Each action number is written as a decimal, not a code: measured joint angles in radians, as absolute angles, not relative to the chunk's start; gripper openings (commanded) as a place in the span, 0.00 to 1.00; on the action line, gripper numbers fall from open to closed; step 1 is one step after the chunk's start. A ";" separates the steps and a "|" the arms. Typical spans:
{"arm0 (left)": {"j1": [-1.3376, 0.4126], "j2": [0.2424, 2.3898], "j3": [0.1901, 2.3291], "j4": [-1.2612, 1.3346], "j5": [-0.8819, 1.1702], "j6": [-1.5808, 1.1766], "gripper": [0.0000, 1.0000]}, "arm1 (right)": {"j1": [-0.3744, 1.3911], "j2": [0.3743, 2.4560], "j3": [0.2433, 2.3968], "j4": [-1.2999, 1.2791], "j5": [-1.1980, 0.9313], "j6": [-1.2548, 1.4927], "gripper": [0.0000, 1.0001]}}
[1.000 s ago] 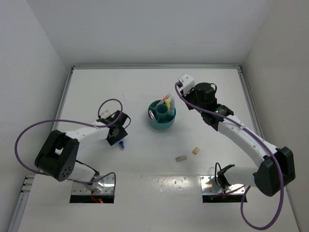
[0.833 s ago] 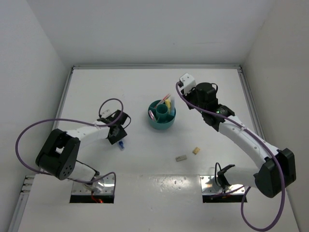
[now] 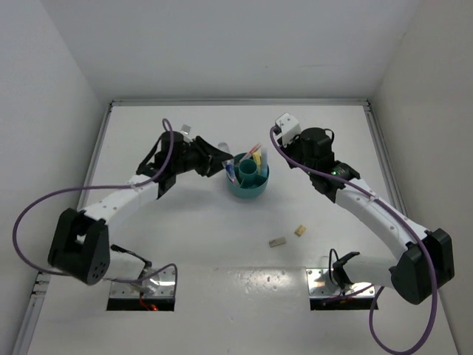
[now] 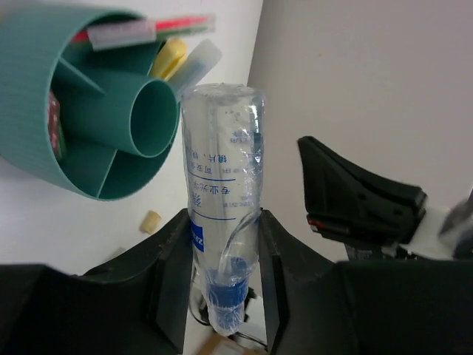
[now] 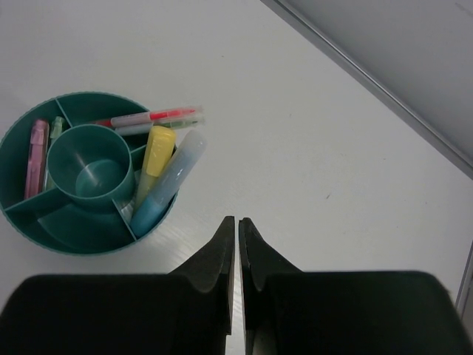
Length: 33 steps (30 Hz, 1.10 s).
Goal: Sort the stationery into containers
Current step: Place the stationery into the container
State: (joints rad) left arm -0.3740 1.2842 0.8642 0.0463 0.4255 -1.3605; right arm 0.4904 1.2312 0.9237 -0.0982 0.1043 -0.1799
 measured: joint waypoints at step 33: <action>-0.647 1.527 0.788 0.614 0.280 -1.968 0.00 | 0.490 1.227 0.892 -0.079 0.105 -0.184 0.05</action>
